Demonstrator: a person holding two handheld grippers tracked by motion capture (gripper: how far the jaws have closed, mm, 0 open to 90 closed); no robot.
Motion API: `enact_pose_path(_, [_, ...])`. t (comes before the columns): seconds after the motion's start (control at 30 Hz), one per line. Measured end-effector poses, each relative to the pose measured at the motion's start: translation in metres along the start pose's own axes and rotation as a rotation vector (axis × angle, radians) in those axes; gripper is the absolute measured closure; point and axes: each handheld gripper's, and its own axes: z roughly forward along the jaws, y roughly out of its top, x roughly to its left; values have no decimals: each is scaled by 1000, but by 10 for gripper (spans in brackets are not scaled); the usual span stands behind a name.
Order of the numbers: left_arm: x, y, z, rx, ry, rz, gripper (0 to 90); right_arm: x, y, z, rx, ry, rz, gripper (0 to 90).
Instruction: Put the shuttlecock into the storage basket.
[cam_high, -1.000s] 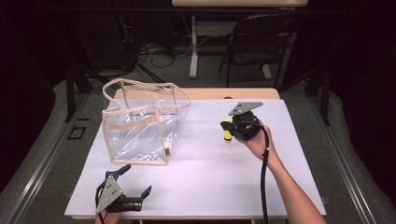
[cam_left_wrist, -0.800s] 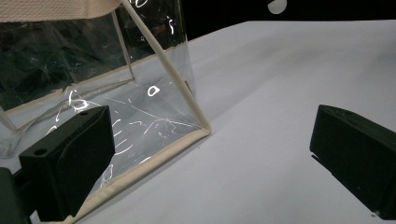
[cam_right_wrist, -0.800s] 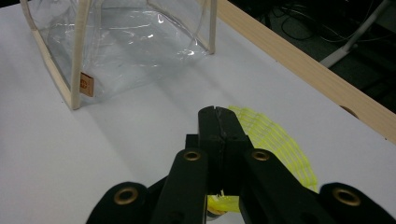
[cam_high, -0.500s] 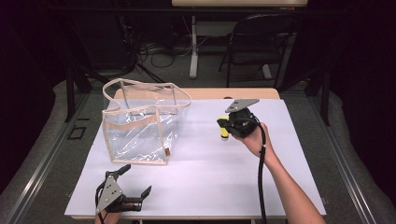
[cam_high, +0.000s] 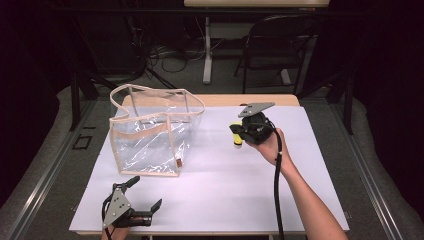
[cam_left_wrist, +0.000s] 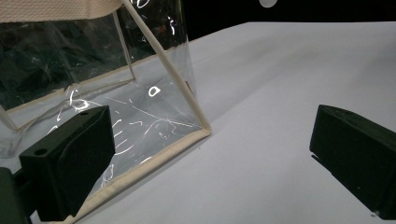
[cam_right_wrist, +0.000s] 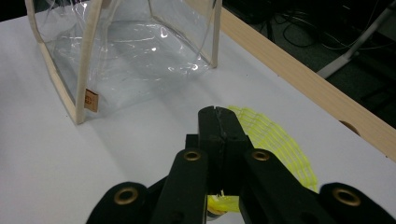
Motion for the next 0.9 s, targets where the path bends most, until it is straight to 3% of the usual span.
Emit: enact_pose_path(0.9, [0,0,0,-5,0,-2,1,0,24,1,-10,-1,-23,900])
